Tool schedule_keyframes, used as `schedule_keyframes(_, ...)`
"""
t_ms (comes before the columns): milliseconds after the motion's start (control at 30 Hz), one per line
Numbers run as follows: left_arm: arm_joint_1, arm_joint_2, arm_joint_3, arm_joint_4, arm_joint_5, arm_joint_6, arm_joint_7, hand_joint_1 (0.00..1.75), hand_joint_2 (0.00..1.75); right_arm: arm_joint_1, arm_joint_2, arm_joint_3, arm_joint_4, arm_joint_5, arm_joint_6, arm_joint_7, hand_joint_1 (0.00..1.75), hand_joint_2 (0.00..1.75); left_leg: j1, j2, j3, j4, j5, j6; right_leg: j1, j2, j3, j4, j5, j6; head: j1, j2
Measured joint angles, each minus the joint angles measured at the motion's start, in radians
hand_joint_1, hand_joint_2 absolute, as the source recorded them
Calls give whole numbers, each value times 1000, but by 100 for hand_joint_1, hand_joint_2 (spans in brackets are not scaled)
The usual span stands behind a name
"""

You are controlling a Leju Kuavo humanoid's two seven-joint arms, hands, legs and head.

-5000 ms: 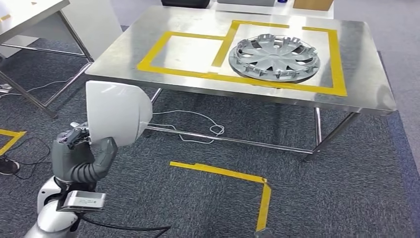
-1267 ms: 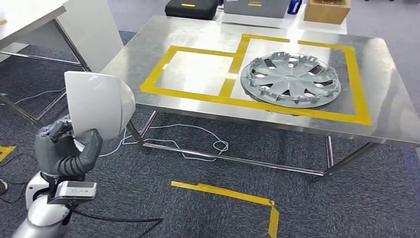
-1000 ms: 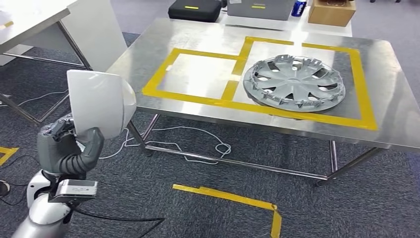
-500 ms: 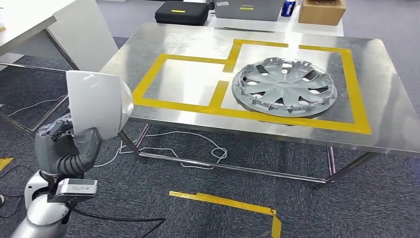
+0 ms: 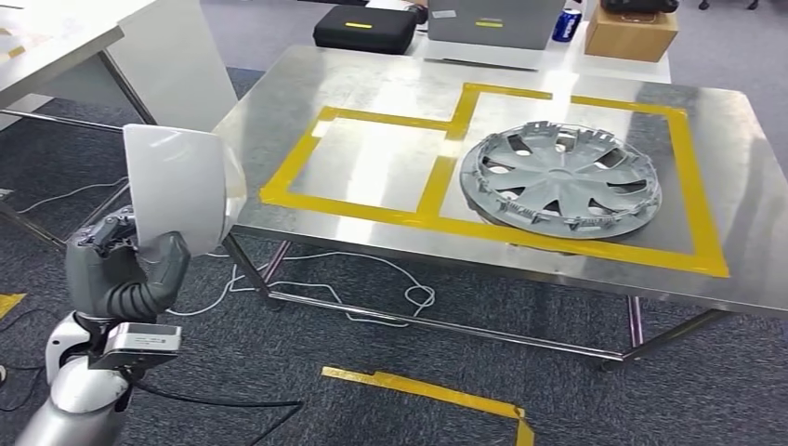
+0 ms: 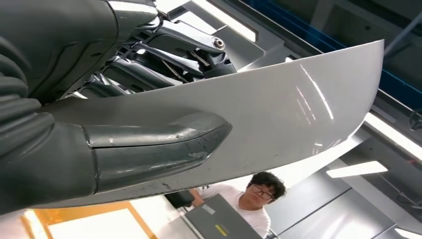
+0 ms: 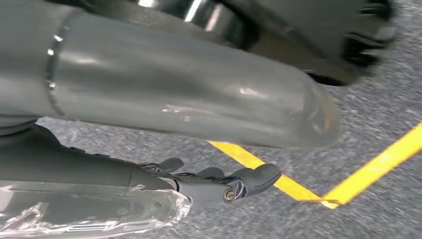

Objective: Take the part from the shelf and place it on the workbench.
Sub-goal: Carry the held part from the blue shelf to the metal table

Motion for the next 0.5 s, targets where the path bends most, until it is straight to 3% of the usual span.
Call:
schedule_keyframes(67, -1, 0, 1, 1, 0, 0, 0, 175, 175, -1, 0, 0, 0, 0, 0, 0, 0, 0, -2, 1, 9, -1, -8, -11, 5, -2, 29, -61, 8, -15, 0, 0)
schedule_keyframes(200, -4, 0, 4, 4, 0, 0, 0, 175, 175, 2, 0, 0, 1, 0, 0, 2, 0, 0, -2, 1, 9, 29, -15, -30, 2, -3, 58, -80, 12, -40, -5, 0)
schedule_keyframes(233, -6, 1, 6, 4, 0, 0, 0, 175, 175, 1, 0, 0, 1, 0, 0, 3, 0, 0, -1, 1, -11, 67, -27, -34, 0, -3, 65, -83, 11, -44, -8, 0)
schedule_keyframes(333, -6, 1, 9, 7, -1, -1, 1, 175, 175, -1, 0, 0, 1, 1, 0, 3, 0, 0, 1, 1, -121, 234, -93, -43, 0, -3, 77, -85, -1, -53, -10, 0)
schedule_keyframes(367, -4, 1, 10, 8, -1, -1, 1, 175, 175, 0, 0, 0, 1, 1, 0, 3, 0, 0, 2, 1, -148, 262, -100, -45, 1, -2, 83, -85, -7, -54, -10, 0)
schedule_keyframes(400, -3, 1, 10, 10, -1, -1, 1, 175, 175, 1, 0, 0, 1, 1, 1, 3, 0, 0, 2, 1, -158, 255, -83, -44, 1, -2, 90, -85, -13, -54, -10, 0)
schedule_keyframes(433, -3, 1, 10, 11, -2, -2, 1, 175, 175, 2, 0, 0, 1, 1, 1, 4, 0, 0, 2, 1, -152, 218, -44, -42, 1, -1, 99, -85, -19, -53, -11, 0)
schedule_keyframes(467, -3, 1, 11, 12, -2, -2, 1, 175, 175, 2, 0, 0, 1, 1, 1, 4, 0, 0, 1, 2, -134, 157, 7, -39, 1, 0, 108, -85, -25, -51, -11, 0)
schedule_keyframes(500, -3, 1, 11, 12, -2, -2, 2, 175, 175, 2, 0, 0, 2, 1, 2, 4, 0, 0, 0, 2, -115, 101, 38, -36, 2, 1, 118, -85, -31, -47, -10, 0)
